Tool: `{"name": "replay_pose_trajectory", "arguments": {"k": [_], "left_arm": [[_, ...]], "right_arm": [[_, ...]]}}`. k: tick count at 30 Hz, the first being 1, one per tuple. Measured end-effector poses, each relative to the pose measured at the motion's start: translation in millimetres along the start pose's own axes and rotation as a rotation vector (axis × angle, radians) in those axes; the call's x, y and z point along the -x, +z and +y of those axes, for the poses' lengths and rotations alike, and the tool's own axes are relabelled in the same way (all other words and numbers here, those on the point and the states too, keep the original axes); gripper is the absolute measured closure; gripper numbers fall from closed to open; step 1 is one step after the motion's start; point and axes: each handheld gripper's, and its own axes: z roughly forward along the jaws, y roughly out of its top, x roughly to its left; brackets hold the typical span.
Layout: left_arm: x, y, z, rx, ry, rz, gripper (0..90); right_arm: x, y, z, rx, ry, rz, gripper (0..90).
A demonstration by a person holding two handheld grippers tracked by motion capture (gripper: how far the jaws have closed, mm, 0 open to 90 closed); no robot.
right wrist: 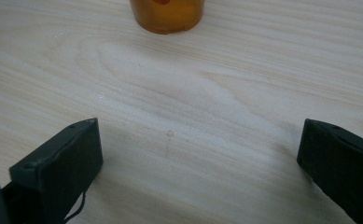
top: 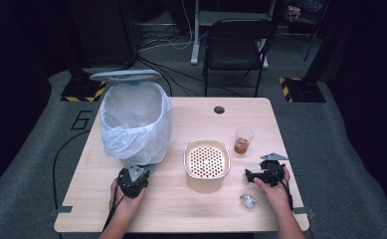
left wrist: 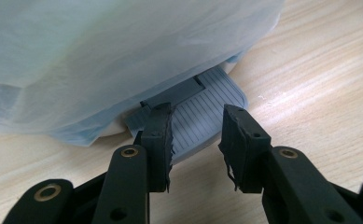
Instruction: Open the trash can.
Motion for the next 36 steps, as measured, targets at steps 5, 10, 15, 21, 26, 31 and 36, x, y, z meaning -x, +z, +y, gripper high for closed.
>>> {"name": "replay_pose_trajectory", "arguments": {"k": [5,10,15,21,26,31,36], "left_arm": [[6.9,1.3,0.2,-0.008,0.095,0.053,62.9],[8.7,1.3,-0.2,-0.012,0.123,0.063,62.8],[8.6,1.0,0.0,-0.017,0.123,0.059,63.0],[9.0,1.0,0.1,-0.019,0.135,0.063,63.1],[9.6,1.1,-0.3,-0.019,0.145,0.063,63.1],[13.2,2.0,-1.5,-0.017,0.175,0.087,63.0],[13.3,1.5,-1.3,-0.023,0.182,0.086,63.1]], "right_arm": [[-0.1,0.0,0.1,0.000,0.001,0.000,0.0],[0.0,0.0,0.0,-0.001,-0.001,0.000,0.0],[-0.1,-0.1,0.0,0.000,0.003,-0.001,0.1],[-1.1,-4.3,0.5,0.019,0.019,-0.010,17.4],[-2.4,-8.0,2.9,0.016,0.021,-0.006,28.0],[-12.8,-23.8,10.4,-0.002,-0.029,0.076,29.8],[-27.8,-42.2,16.8,-0.002,-0.085,0.120,36.3]]}}
